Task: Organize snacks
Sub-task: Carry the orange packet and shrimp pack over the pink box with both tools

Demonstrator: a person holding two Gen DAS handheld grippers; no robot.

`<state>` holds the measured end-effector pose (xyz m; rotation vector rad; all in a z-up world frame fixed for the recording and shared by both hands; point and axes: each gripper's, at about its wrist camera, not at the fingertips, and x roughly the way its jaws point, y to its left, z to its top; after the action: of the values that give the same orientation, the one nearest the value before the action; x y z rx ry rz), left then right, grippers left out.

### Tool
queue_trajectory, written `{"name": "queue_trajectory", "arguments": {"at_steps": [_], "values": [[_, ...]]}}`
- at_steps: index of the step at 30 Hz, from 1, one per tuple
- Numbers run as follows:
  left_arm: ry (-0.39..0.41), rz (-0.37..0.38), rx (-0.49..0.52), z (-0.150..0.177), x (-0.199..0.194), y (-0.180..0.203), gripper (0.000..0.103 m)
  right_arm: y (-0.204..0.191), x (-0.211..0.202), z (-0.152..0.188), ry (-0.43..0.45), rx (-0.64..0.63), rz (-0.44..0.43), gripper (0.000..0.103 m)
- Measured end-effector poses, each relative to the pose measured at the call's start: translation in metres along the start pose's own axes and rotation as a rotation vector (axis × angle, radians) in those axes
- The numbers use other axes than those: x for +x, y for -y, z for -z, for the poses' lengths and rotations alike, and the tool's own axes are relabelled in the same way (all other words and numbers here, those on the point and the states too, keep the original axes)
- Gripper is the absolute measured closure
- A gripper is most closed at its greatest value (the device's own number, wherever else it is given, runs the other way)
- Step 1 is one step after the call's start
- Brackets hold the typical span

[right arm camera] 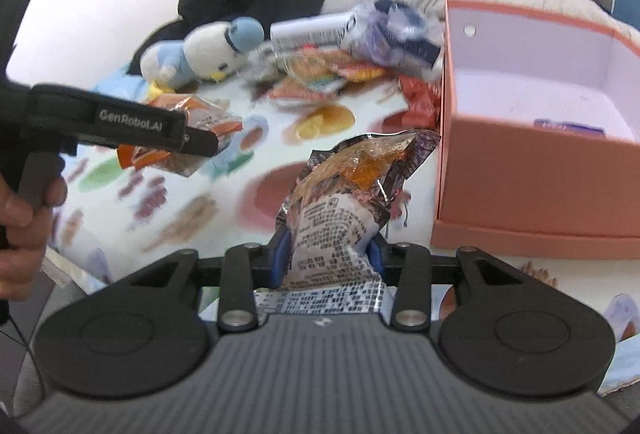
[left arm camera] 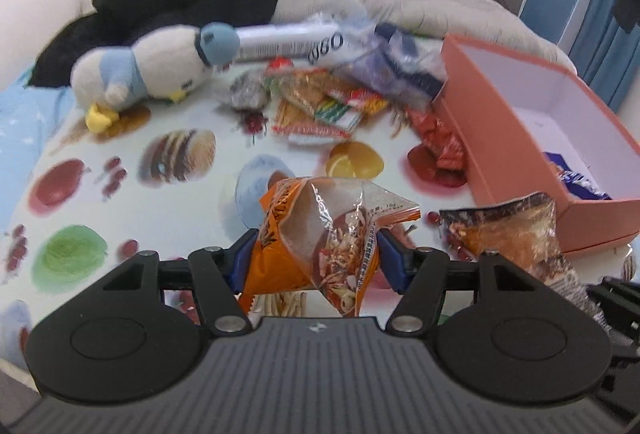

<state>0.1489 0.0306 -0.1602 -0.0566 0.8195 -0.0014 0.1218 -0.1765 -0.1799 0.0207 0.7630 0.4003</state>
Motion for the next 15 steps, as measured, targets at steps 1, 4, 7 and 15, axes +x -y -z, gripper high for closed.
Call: {"name": "queue_trajectory", "arguments": {"at_steps": [1, 4, 7, 15], "values": [[0.009, 0.006, -0.003, -0.001, -0.008, 0.001, 0.036, 0.000, -0.006, -0.003, 0.012, 0.004, -0.002, 0.061], [0.024, 0.032, -0.017, -0.001, -0.026, 0.007, 0.035, 0.000, -0.026, -0.011, 0.048, 0.027, -0.007, 0.061], [0.043, 0.054, -0.021, -0.003, -0.041, 0.015, 0.036, 0.001, -0.045, -0.017, 0.087, 0.053, -0.007, 0.061], [0.078, 0.158, -0.014, -0.013, -0.067, 0.049, 0.036, 0.014, -0.089, -0.029, 0.178, 0.102, 0.040, 0.061]]}}
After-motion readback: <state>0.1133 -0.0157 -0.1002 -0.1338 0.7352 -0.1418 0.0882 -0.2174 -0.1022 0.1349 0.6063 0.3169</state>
